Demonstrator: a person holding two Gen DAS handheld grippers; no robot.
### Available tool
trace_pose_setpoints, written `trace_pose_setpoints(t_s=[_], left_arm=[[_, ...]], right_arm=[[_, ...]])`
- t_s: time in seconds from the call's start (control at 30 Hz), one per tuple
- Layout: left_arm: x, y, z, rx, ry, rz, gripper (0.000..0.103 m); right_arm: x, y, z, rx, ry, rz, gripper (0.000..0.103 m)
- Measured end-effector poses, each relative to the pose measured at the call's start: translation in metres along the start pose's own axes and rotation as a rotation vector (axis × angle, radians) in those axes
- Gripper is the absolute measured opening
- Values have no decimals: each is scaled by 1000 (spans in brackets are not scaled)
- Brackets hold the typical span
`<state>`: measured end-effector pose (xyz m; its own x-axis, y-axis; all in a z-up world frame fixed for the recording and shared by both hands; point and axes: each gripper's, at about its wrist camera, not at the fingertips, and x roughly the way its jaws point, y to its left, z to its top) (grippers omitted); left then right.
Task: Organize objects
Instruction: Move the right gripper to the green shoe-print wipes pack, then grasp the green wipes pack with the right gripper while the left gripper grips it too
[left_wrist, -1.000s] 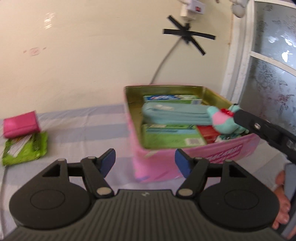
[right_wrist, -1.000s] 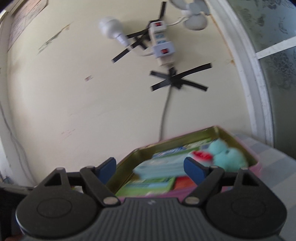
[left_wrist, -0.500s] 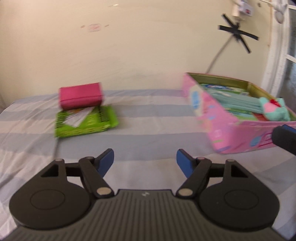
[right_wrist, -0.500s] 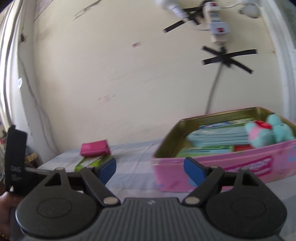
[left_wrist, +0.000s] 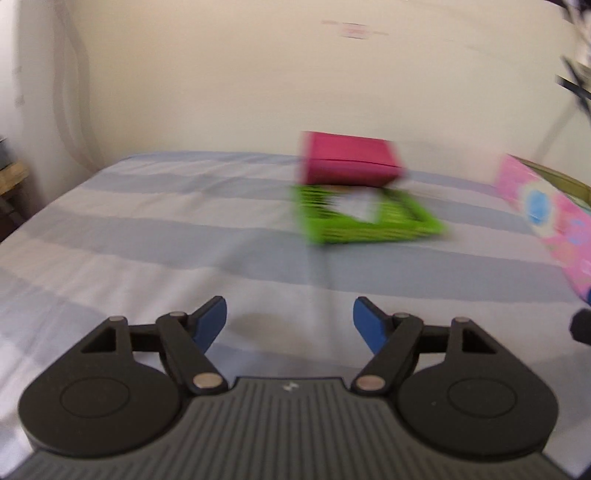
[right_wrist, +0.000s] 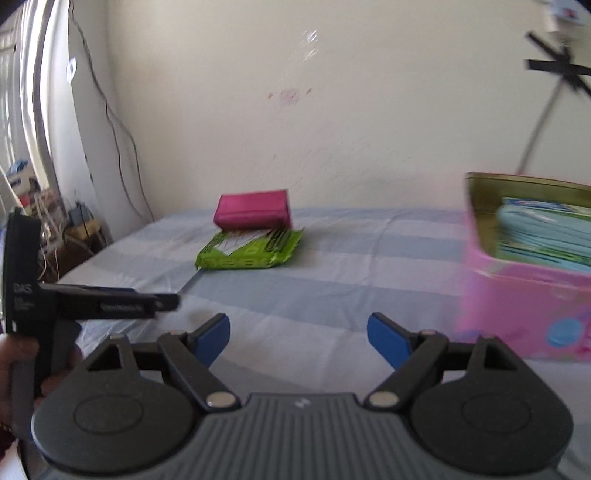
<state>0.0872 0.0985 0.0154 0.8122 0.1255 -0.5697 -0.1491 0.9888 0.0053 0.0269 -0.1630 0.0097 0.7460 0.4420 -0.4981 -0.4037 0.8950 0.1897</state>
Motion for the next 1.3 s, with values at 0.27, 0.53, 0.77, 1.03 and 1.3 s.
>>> trace_pose_setpoints(t_s=[0.27, 0.53, 0.77, 1.03, 1.3], left_arm=[[10, 62, 4, -226, -6, -24, 81], [4, 65, 3, -247, -49, -83, 81], [9, 74, 3, -288, -38, -115, 82], [4, 59, 2, -209, -28, -205, 83], [-41, -23, -13, -112, 66, -522, 83]], right_arm=[[90, 7, 43, 78, 75, 22, 80], [148, -30, 59, 367, 160, 136, 13], [118, -27, 46, 393, 162, 195, 10], [-2, -40, -12, 305, 163, 185, 10], [-108, -67, -67, 291, 80, 50, 19]])
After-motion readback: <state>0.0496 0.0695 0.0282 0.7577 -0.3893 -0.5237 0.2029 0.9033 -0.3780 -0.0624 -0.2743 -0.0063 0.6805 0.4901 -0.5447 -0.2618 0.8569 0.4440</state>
